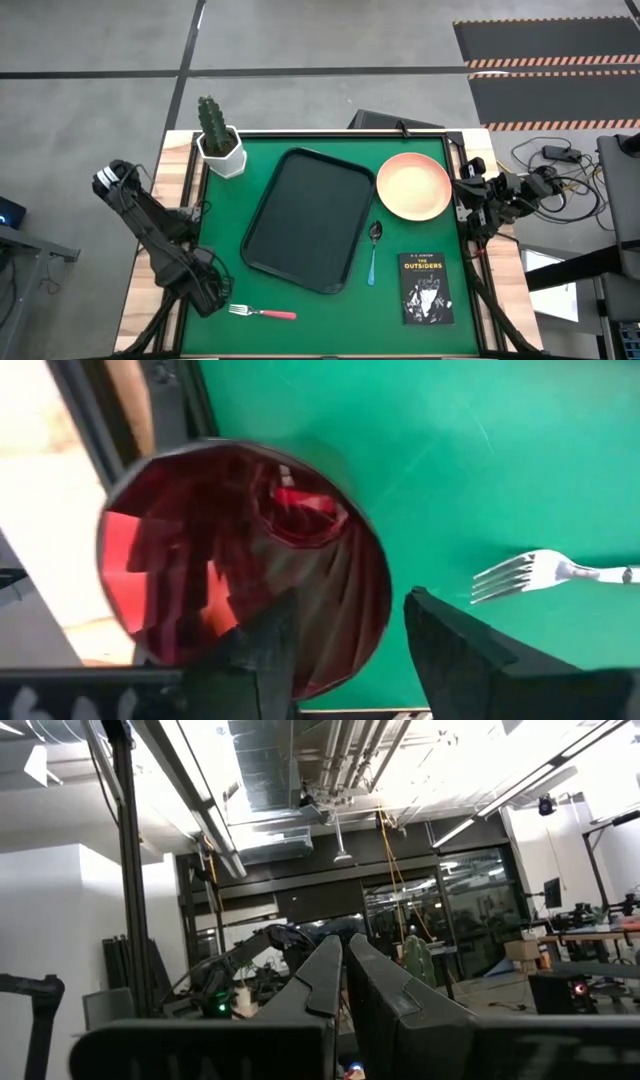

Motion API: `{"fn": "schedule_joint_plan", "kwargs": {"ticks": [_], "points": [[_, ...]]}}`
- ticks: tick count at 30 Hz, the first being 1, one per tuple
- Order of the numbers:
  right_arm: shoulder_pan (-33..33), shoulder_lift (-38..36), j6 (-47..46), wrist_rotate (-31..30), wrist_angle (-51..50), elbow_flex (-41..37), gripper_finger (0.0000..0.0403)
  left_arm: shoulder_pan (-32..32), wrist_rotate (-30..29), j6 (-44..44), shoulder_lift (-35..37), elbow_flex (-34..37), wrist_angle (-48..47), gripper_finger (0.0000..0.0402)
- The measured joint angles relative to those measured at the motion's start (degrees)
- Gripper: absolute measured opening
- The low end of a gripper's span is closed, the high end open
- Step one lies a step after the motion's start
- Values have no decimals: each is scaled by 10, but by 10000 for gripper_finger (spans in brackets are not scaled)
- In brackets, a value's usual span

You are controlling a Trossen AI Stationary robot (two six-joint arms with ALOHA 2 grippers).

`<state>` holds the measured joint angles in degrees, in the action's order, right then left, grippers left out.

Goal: Pick and place plate/cup/fork/spoon on tray
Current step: Put the red cup to the top left of the serving tray

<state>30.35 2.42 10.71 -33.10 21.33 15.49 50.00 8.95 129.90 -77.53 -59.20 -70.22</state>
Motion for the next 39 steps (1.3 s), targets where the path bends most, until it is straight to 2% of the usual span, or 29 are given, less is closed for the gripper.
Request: {"fn": "schedule_joint_plan", "kwargs": {"ticks": [5,12,23,28,31,36,39], "points": [[0,0,0,0,0,0,9,0,7,-16,0,4,14,117],[0,0,-2,0,0,0,9,0,13,-28,1,3,18,9],[0,0,0,0,0,0,9,0,17,-33,7,-11,19,1],[0,0,0,0,0,0,9,-7,10,-53,11,-53,21,1],[0,0,12,0,0,0,9,-17,-32,-100,7,-94,22,1],[0,0,28,0,0,0,9,-50,-176,-209,-1,-169,24,1],[0,0,28,-1,0,0,9,-87,-235,-288,-13,-205,23,0]]}}
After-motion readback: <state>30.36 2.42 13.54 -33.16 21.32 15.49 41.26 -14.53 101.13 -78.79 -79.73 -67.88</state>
